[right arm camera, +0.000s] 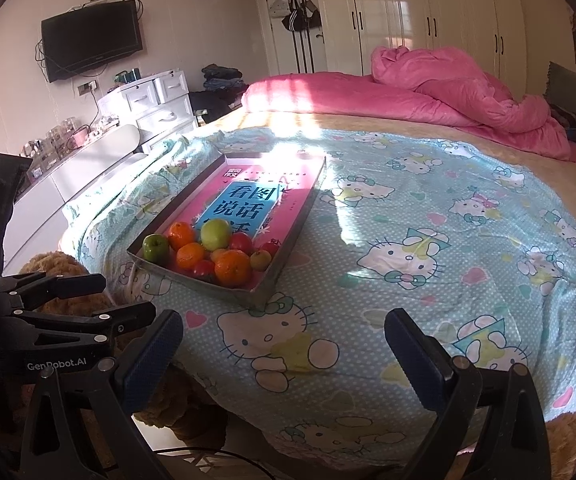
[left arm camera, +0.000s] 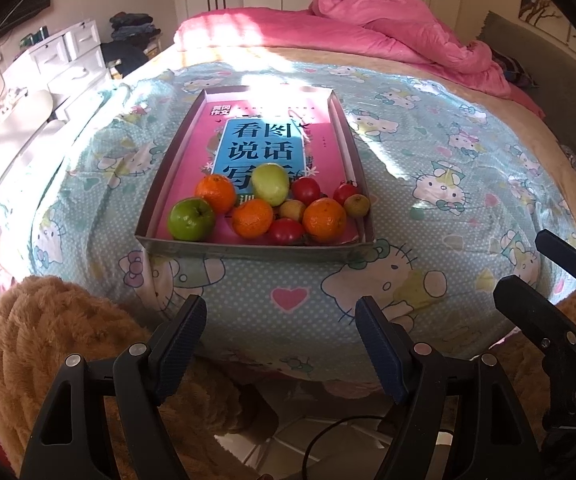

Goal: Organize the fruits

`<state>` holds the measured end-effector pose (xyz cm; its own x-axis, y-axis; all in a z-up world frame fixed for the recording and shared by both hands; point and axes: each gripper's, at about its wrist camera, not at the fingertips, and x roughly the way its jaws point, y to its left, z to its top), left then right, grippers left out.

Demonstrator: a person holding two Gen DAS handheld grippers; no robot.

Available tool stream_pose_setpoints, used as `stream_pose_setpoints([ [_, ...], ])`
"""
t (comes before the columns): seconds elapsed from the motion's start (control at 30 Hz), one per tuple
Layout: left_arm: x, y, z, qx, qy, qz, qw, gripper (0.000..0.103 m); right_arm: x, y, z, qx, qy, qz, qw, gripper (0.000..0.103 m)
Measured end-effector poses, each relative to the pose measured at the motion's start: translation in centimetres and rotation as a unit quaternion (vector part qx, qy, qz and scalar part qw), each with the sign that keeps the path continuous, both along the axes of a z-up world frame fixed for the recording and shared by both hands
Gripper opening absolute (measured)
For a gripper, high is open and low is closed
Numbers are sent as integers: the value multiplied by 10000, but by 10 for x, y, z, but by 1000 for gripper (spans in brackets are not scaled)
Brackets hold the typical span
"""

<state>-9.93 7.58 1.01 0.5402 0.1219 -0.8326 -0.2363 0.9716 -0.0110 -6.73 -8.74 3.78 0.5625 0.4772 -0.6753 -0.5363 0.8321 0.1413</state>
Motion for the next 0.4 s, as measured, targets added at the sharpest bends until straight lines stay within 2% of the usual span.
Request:
stream_pose_setpoints([
  [0.2,2,3,-4,-80,53,53,9999,78,3,-2,-1,8,3,-3,10000,102],
  [0.27,5,9,-3,-231,5,107,9997,78,4,-3,-3,-30,-4,-29,10000,102],
  [0.4,18,44,20,-317,-662,449,9963,79,12,-8,-5,35,24,-145,9999,102],
])
